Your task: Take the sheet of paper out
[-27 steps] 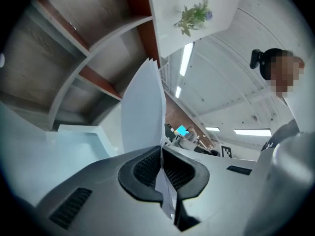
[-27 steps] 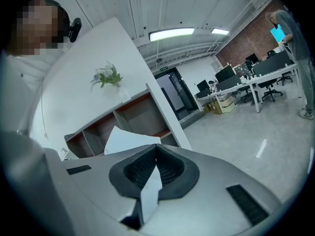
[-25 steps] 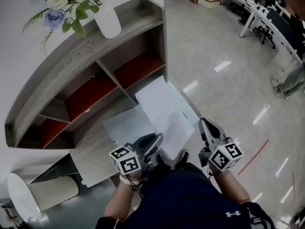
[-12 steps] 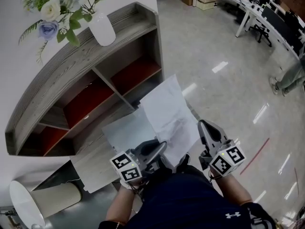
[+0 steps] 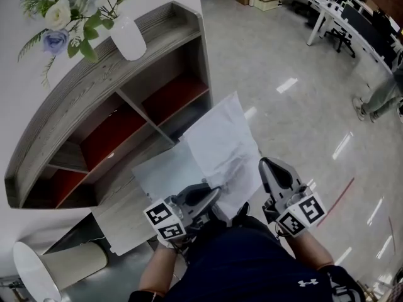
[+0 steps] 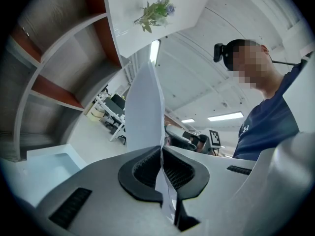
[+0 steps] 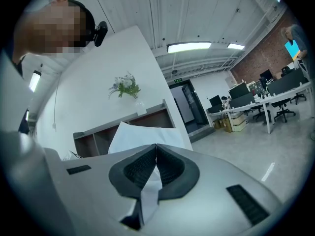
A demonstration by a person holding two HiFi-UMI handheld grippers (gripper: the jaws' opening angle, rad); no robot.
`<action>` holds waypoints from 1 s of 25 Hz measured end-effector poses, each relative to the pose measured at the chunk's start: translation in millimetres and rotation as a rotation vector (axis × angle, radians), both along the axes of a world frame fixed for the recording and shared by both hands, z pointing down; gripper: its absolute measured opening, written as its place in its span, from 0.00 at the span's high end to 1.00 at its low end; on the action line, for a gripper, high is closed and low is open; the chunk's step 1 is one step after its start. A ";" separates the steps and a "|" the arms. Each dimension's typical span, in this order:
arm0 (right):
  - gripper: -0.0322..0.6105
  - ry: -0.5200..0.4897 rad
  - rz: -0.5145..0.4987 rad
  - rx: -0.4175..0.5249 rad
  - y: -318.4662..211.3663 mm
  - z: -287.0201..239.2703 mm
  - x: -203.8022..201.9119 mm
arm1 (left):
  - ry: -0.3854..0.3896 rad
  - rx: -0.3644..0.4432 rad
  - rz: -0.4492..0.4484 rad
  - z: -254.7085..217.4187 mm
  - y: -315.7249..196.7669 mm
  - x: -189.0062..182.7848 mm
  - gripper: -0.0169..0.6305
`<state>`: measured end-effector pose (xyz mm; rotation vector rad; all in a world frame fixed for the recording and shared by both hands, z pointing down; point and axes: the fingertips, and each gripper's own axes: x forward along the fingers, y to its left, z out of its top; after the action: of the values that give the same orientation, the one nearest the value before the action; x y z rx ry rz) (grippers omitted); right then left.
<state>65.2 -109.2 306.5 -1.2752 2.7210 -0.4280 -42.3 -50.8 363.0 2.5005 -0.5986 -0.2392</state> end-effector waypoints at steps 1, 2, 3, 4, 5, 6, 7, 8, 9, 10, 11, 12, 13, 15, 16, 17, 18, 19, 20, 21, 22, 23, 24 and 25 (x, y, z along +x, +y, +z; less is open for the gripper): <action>0.93 -0.001 0.005 0.013 0.2 -2.7 0.6 | 0.000 0.003 0.000 0.1 -0.4 0.2 0.95; 0.93 -0.004 0.011 0.027 -0.1 -5.4 1.4 | -0.002 0.006 0.001 0.5 -0.8 0.4 0.95; 0.93 -0.008 0.017 0.037 -0.2 -7.8 2.4 | -0.003 0.007 0.001 1.1 -1.1 0.6 0.95; 0.93 -0.011 0.023 0.042 0.3 -9.2 3.3 | -0.004 0.007 0.002 1.7 -1.1 0.9 0.95; 0.93 -0.013 0.026 0.042 1.3 -9.4 4.0 | -0.003 0.007 0.002 2.2 -0.9 1.1 0.95; 0.93 -0.012 0.027 0.040 2.5 -8.7 4.4 | -0.001 0.007 0.002 2.4 -0.7 1.2 0.95; 0.93 -0.009 0.027 0.036 3.4 -7.3 4.4 | 0.001 0.007 0.002 2.3 -0.4 1.1 0.95; 0.93 -0.005 0.025 0.031 4.0 -5.8 4.1 | 0.004 0.008 0.001 1.9 -0.2 0.9 0.95; 0.93 -0.001 0.024 0.027 4.3 -4.2 3.8 | 0.007 0.011 0.000 1.3 -0.3 0.6 0.95; 0.93 0.002 0.023 0.024 4.6 -2.9 3.4 | 0.008 0.014 0.000 0.6 -0.5 0.5 0.95; 0.93 0.004 0.022 0.021 5.2 -1.8 3.1 | 0.008 0.018 -0.001 -0.1 -0.3 0.4 0.95; 0.93 0.006 0.021 0.018 6.3 -0.8 3.0 | 0.005 0.020 -0.001 -0.5 0.5 0.5 0.95; 0.93 0.007 0.021 0.015 7.5 -0.1 2.9 | 0.003 0.022 -0.002 -0.8 1.8 0.5 0.95; 0.93 0.007 0.021 0.018 7.7 -0.9 3.2 | -0.002 0.027 -0.003 -1.4 2.5 0.2 0.95; 0.93 0.006 0.022 0.023 6.6 -2.0 3.7 | -0.003 0.032 -0.003 -1.9 1.3 -0.1 0.95; 0.93 0.006 0.024 0.029 5.1 -3.3 4.2 | -0.003 0.036 -0.004 -2.2 -0.4 -0.4 0.95; 0.93 0.006 0.027 0.034 4.2 -4.1 5.0 | -0.003 0.039 -0.005 -2.1 -1.4 -0.7 0.95; 0.93 0.005 0.030 0.036 4.3 -4.2 5.9 | -0.002 0.037 -0.006 -1.4 -1.1 -1.0 0.95; 0.93 0.005 0.034 0.034 5.1 -3.3 6.9 | -0.001 0.032 -0.007 -0.2 0.2 -1.5 0.95; 0.93 0.004 0.038 0.030 5.7 -2.1 8.0 | -0.001 0.026 -0.009 1.3 1.5 -2.2 0.95; 0.93 0.004 0.041 0.026 5.8 -1.0 9.2 | -0.002 0.022 -0.011 2.5 2.2 -2.9 0.95; 0.93 0.004 0.044 0.023 5.9 -0.5 10.4 | -0.003 0.019 -0.012 3.2 2.4 -3.1 0.95; 0.93 0.004 0.046 0.023 6.0 -0.4 11.6 | -0.003 0.018 -0.013 3.2 2.4 -3.1 0.95; 0.93 0.003 0.048 0.022 6.4 -0.5 12.6 | -0.002 0.019 -0.014 2.7 2.6 -2.8 0.95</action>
<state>77.9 -102.7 306.0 -1.3334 2.6838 -0.3899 -45.1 -48.2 365.8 2.5158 -0.6179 -0.2484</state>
